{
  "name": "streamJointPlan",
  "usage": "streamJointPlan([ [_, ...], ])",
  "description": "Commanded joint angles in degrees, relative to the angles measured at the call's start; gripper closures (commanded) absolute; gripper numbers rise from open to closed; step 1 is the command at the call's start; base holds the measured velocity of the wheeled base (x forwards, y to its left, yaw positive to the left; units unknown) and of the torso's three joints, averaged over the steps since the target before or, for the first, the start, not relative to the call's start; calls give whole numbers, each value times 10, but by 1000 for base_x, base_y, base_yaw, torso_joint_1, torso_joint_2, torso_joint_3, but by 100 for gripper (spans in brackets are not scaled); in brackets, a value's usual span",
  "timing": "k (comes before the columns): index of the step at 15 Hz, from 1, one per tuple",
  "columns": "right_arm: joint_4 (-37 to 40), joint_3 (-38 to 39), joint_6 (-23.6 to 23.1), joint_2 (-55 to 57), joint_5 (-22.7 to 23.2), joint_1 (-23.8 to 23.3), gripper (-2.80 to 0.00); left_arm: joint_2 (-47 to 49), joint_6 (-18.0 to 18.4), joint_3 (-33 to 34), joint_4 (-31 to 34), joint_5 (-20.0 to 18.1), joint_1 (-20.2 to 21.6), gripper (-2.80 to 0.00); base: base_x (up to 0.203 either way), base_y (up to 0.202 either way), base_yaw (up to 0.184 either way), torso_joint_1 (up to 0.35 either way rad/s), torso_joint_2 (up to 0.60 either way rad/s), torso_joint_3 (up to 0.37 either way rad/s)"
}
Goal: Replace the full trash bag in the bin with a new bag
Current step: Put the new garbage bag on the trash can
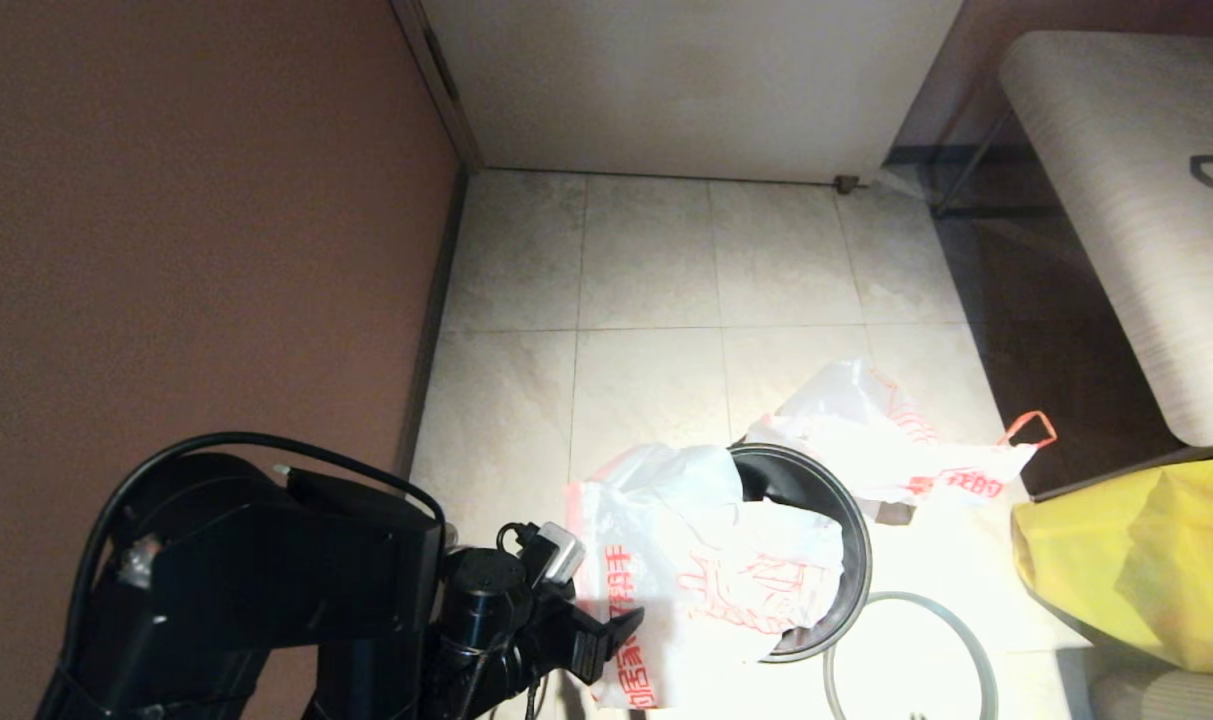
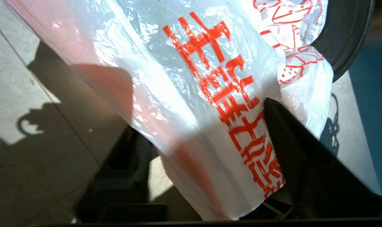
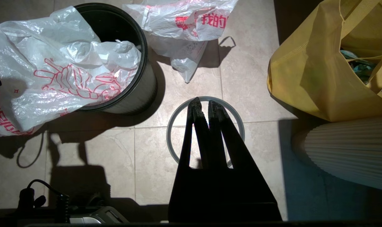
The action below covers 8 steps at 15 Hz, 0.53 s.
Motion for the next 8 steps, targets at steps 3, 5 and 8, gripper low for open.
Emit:
streamJointPlan([
  [3,1,0,0,1,0,0,0,-7,-1,-1,-5,-1,0,0,0,0,0,0,0,0],
  [5,0,0,0,1,0,0,0,-17,-1,4,-5,-2,-1,0,0,0,0,0,0,0],
  [8,1,0,0,1,0,0,0,-73,-7,27,-5,-3,-24,0,0,0,0,0,0,0],
])
